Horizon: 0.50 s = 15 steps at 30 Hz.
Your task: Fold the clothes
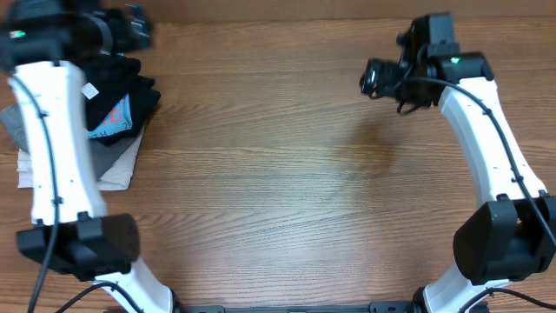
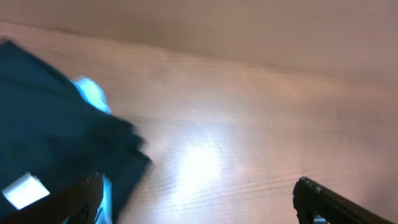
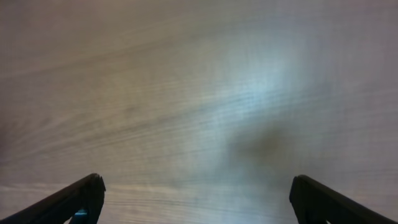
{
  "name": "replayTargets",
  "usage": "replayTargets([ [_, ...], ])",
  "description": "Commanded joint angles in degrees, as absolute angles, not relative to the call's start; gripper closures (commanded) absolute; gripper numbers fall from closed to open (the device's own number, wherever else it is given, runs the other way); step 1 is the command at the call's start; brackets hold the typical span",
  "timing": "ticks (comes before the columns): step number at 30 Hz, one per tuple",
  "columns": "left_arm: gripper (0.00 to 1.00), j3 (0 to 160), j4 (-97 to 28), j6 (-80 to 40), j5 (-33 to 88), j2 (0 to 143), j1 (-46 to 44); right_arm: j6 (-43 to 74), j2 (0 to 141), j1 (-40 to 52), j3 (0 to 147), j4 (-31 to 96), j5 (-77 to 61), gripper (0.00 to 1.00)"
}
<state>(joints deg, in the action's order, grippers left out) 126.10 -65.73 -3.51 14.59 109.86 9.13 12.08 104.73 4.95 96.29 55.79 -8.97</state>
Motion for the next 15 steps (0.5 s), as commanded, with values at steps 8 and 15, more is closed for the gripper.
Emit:
replayTargets([
  [8, 0.0, 125.8, -90.2, -4.2, 0.5, 110.8, -2.0, 4.8, 101.2, 4.1, 105.2, 64.7, -8.5, 0.0],
  [15, 0.0, 125.7, -96.8, -6.3, -0.6, 106.8, -2.0, 10.7, 95.3, 1.6, 104.9, 71.3, -5.8, 0.0],
])
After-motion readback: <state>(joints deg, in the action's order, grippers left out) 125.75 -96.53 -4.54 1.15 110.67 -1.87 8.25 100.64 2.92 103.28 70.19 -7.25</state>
